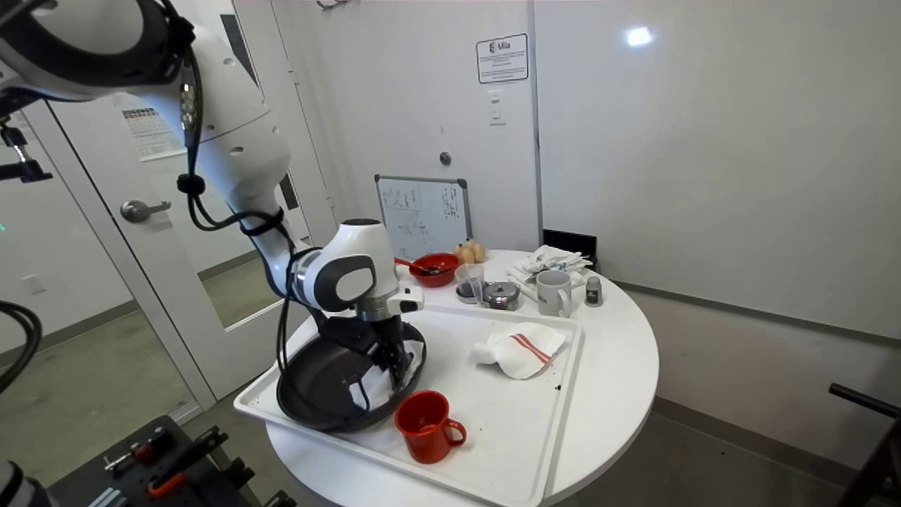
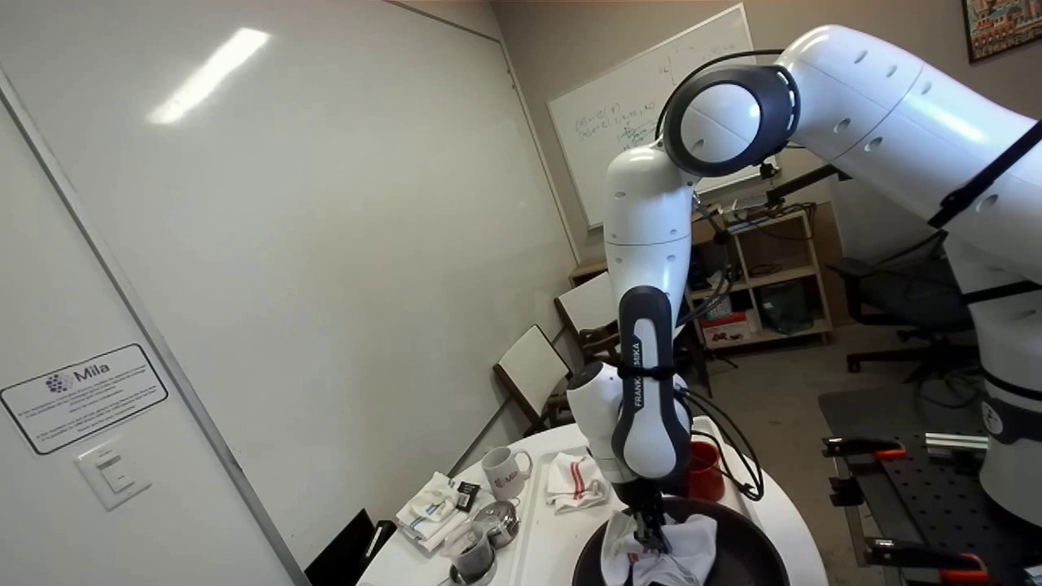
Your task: Use the towel next to the red mug to wipe the black pan
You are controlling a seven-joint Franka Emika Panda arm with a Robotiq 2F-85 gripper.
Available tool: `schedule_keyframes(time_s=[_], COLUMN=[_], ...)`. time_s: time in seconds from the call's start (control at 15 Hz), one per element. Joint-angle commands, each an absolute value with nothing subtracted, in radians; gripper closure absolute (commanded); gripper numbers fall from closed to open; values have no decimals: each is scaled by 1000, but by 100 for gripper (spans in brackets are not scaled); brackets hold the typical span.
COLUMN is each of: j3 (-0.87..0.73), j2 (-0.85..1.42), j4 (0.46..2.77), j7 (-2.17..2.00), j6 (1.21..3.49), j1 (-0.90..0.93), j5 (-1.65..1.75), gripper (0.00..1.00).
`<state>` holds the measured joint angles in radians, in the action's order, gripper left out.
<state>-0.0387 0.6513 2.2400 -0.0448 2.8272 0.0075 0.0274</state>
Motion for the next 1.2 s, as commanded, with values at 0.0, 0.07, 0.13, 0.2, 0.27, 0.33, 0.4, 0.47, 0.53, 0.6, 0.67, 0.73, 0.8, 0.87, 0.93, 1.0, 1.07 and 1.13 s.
schedule_keyframes(time_s=[0.0, 0.07, 0.13, 0.2, 0.27, 0.33, 0.4, 0.47, 0.53, 0.6, 0.67, 0.73, 0.8, 0.87, 0.93, 1.0, 1.07, 1.13], j3=[-55, -49, -43, -38, -29, -25, -19, -17, -12, -5, 2, 11, 15, 26, 31, 37, 41, 46], j2=[664, 665, 666, 667, 667, 666, 664, 661, 656, 651, 644, 636, 629, 623, 617, 611, 606, 600], j4=[2237, 2237, 2238, 2241, 2247, 2255, 2268, 2278, 2294, 2308, 2322, 2338, 2354, 2367, 2380, 2392, 2402, 2411], j7=[-49, -46, -44, -42, -37, -37, -34, -34, -33, -26, -22, -17, -17, -11, -8, -2, 1, 7], j6=[2840, 2836, 2831, 2830, 2828, 2831, 2834, 2837, 2841, 2839, 2838, 2837, 2842, 2839, 2843, 2845, 2845, 2844], j1=[-19, -24, -24, -20, -16, -9, 3, 15, 28, 39, 48, 56, 68, 74, 80, 83, 88, 89], j5=[12, 12, 13, 14, 16, 19, 26, 32, 38, 44, 48, 50, 53, 52, 53, 53, 53, 54], gripper=[96, 96, 96, 96, 96, 96, 96, 96, 96, 96, 96, 96, 96, 96, 96, 96, 96, 96])
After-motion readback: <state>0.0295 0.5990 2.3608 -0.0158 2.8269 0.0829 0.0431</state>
